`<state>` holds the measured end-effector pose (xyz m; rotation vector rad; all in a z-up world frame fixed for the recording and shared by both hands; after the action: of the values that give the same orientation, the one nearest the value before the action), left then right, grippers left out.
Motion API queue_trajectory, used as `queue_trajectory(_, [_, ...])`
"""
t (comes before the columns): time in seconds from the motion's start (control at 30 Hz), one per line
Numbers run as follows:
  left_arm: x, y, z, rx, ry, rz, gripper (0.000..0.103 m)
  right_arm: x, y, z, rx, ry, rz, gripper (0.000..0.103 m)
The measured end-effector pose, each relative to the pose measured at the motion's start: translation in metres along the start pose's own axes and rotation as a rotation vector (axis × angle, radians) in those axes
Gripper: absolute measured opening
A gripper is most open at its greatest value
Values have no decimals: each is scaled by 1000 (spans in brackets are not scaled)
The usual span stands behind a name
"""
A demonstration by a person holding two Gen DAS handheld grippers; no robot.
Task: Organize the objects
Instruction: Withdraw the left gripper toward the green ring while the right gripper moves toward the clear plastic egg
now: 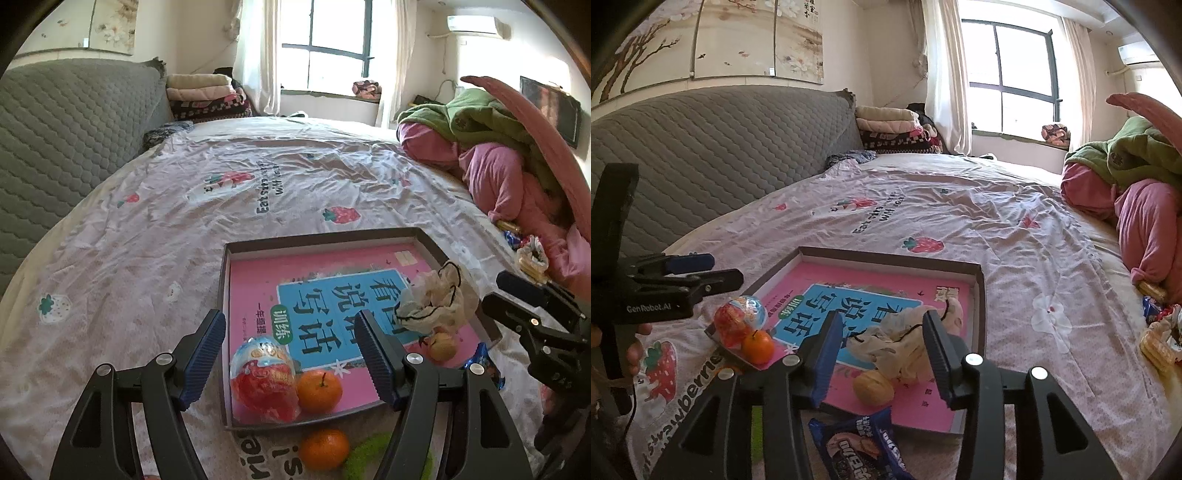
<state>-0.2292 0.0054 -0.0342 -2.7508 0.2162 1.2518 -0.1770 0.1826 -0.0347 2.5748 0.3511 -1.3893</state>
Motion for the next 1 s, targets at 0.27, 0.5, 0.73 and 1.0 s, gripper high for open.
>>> queue_trajectory(0.27, [9, -2, -5, 2, 8, 10, 74, 2, 11, -8, -20, -5, -17, 46])
queue_trajectory(0.5, [9, -3, -14, 0, -5, 11, 74, 5, 17, -12, -26, -5, -18, 46])
queue_trajectory(0.73, [12, -8, -20, -2, -15, 25, 74, 8, 23, -19, -36, -11, -16, 46])
queue_trajectory(1.0, [15, -11, -26, 5, -14, 24, 74, 15, 24, -23, -58, -3, 21, 54])
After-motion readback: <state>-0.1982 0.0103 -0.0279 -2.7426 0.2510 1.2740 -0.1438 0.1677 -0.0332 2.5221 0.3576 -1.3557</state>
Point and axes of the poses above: each gripper's, at about its wrist camera, not at the fingertips, and z roughly the way its jaws point, y to its left, x to its underside, the point moved 10 cm from there along z, roughly the way its jaws point
